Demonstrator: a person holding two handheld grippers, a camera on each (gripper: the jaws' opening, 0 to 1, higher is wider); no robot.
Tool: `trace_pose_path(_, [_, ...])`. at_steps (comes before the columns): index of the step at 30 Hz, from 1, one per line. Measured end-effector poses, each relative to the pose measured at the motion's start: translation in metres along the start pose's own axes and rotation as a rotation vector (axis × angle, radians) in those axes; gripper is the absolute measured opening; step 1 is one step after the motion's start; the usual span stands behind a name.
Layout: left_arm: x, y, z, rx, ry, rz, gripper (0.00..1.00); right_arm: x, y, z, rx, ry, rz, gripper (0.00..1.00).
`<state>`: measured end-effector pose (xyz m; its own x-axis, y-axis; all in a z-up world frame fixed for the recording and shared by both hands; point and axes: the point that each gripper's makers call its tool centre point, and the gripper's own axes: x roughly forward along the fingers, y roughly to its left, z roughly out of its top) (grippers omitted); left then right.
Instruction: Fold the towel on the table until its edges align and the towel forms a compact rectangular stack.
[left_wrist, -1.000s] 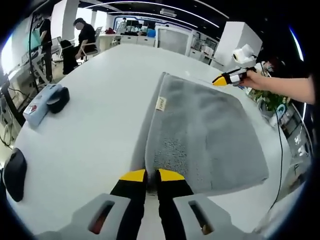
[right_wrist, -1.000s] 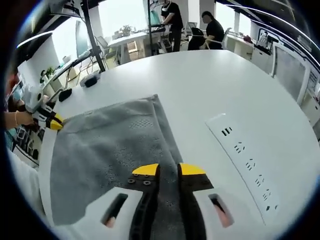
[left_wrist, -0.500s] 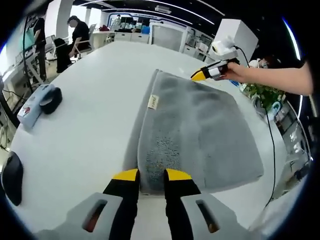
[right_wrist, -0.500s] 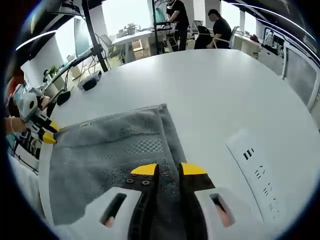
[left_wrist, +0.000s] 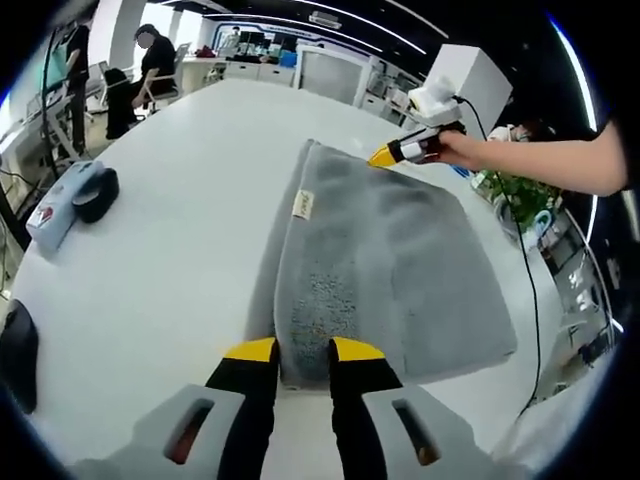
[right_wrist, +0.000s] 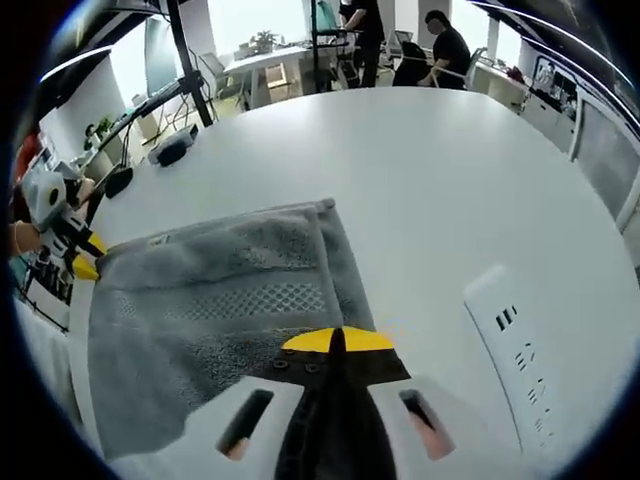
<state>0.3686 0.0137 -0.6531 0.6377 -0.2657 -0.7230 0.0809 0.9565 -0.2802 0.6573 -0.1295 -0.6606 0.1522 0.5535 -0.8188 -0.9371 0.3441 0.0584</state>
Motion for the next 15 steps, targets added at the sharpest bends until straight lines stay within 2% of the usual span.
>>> trace_pose_path(4, [0.0000,-0.0006,0.0000,-0.008,0.005,-0.010,0.21,0.0011,-0.0040,0.0011,-0.011,-0.009,-0.002,0.01])
trace_pose_path(6, [-0.0001,-0.0007,-0.0002,-0.005,0.006,-0.011,0.21,0.0026,-0.0015,-0.0004,0.003,-0.002,0.016,0.11])
trace_pose_path(12, [-0.0001,-0.0008,-0.0003,-0.005,0.004,-0.014,0.21,0.0068,-0.0017,-0.0018,0.001,0.006,0.017,0.10])
trace_pose_path(15, [0.0001,-0.0005,-0.0002,-0.011,0.002,-0.016,0.20,0.0079,-0.0004,-0.0014,-0.011,0.011,0.020,0.06])
